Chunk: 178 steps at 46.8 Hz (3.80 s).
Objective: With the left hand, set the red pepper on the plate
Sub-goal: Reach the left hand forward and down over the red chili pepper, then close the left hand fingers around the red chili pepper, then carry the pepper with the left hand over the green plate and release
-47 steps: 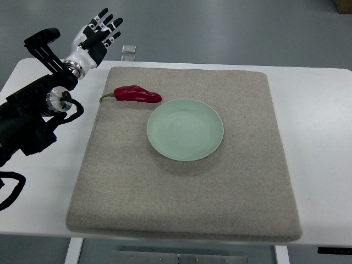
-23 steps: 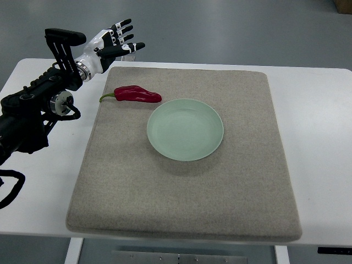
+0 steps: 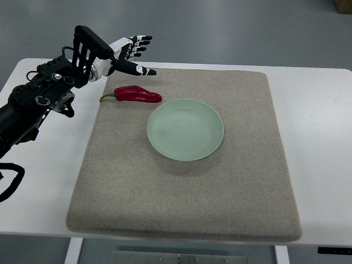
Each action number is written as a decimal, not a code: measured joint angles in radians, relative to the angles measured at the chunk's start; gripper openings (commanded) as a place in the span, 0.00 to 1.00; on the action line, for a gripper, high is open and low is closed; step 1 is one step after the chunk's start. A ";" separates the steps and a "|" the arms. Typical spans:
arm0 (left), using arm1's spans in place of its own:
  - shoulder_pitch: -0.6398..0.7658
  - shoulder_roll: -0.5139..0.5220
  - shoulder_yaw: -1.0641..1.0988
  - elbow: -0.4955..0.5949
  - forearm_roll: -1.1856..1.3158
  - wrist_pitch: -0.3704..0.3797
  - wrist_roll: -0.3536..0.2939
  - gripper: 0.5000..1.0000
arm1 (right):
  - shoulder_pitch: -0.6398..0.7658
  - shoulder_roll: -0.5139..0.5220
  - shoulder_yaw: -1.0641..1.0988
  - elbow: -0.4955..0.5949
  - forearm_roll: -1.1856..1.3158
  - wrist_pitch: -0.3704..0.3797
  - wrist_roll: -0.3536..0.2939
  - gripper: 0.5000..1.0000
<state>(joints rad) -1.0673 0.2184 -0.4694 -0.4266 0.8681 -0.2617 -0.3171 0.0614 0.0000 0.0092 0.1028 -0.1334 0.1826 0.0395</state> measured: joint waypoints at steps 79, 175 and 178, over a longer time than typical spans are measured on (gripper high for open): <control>-0.061 0.087 0.181 -0.081 0.526 -0.054 -0.007 0.89 | 0.000 0.000 0.000 0.000 0.000 0.000 0.000 0.86; -0.092 0.095 0.216 -0.273 0.507 0.116 0.000 0.15 | 0.000 0.000 0.000 0.000 0.000 0.000 0.000 0.86; -0.090 0.096 0.216 -0.313 0.507 0.117 0.000 0.16 | 0.000 0.000 0.000 0.000 0.000 0.000 -0.001 0.86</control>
<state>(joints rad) -1.1569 0.3144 -0.2529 -0.7397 1.3753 -0.1448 -0.3175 0.0612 0.0000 0.0092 0.1028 -0.1334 0.1825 0.0388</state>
